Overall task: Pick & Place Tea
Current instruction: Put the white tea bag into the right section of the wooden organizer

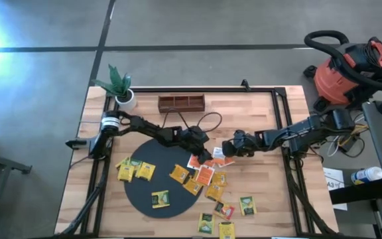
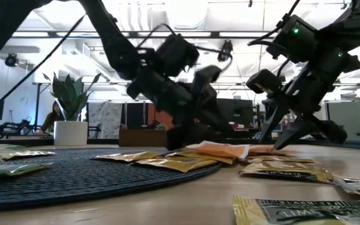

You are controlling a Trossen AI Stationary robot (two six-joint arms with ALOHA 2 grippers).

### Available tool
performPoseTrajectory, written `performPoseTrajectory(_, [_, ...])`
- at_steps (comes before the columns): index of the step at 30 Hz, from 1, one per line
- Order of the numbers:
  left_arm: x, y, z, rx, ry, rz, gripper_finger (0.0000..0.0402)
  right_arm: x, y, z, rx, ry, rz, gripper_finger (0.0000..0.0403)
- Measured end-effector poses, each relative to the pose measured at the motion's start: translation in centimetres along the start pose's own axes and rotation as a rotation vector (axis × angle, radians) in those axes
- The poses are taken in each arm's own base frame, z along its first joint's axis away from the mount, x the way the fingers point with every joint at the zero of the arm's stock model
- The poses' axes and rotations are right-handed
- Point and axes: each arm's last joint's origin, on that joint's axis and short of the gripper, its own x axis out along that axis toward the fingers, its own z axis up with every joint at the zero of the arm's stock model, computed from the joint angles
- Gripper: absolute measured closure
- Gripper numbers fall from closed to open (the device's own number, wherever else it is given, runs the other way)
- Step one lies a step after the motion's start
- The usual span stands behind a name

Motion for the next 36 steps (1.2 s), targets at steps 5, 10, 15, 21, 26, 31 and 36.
performPoseTrajectory(5, [1.3,-0.2,0.1,-0.004,0.024,-0.019,0.026,0.5,0.3,0.0,-0.002,-0.002,0.03,0.0268])
performPoseTrajectory(10, [1.5,-0.3,0.3,0.007,0.017,0.004,0.026,0.8,0.7,0.1,-0.024,-0.011,0.064,0.0268])
performPoseTrajectory(15, [1.5,-0.2,0.2,0.027,0.023,0.019,0.026,1.1,0.9,0.4,-0.087,-0.033,0.054,0.0272])
performPoseTrajectory(21, [1.5,0.1,-0.2,0.046,0.052,0.062,0.026,0.8,1.0,0.8,-0.15,-0.084,0.046,0.0296])
performPoseTrajectory(26, [1.5,0.1,-0.1,0.046,0.025,0.093,0.026,0.9,0.9,0.9,-0.182,-0.021,0.05,0.0327])
performPoseTrajectory(31, [1.5,0.0,0.0,0.056,-0.005,0.094,0.026,1.0,1.0,0.9,-0.182,-0.01,0.056,0.0345])
performPoseTrajectory(36, [1.5,0.1,0.1,0.059,-0.02,0.105,0.026,0.9,1.3,1.1,-0.279,-0.042,0.07,0.0349])
